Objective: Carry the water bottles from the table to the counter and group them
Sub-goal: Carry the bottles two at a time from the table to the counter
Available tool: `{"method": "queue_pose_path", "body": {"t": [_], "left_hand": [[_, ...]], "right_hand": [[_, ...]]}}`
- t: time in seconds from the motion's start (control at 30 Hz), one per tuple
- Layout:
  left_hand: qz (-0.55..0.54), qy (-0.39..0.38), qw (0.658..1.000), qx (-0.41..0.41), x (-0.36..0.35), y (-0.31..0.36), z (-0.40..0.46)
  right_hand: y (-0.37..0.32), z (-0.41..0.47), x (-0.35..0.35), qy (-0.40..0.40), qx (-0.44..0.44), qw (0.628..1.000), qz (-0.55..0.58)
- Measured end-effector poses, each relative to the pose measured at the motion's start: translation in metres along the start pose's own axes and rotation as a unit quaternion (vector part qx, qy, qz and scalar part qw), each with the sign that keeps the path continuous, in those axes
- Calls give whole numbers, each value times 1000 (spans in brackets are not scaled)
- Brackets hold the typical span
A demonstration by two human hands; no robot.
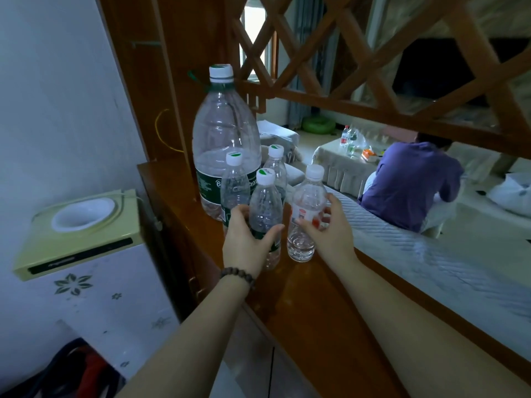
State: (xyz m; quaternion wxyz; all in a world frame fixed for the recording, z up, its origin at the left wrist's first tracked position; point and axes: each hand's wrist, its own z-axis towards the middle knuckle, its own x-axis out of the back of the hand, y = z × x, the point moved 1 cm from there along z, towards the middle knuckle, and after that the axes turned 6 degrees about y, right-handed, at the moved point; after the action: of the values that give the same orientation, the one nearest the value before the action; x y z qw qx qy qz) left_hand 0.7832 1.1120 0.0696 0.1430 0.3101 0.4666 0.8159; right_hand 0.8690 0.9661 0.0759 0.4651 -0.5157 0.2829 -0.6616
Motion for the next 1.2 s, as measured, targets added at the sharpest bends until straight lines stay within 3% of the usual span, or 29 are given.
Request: {"method": "queue_pose_path", "body": {"t": [0.37, 0.67, 0.9, 1.2], "left_hand": [[59, 21, 998, -9, 15, 0, -16], [192, 44, 980, -21, 39, -20, -61], [314, 74, 944, 73, 100, -56, -125], [430, 193, 848, 241, 258, -111, -260]], "right_hand": [[12, -28, 10, -24, -16, 999, -36], [10, -90, 22, -53, 122, 984, -116], [-9, -155, -19, -234, 237, 932, -141], [-63, -291, -121, -433, 325, 832, -124]]}}
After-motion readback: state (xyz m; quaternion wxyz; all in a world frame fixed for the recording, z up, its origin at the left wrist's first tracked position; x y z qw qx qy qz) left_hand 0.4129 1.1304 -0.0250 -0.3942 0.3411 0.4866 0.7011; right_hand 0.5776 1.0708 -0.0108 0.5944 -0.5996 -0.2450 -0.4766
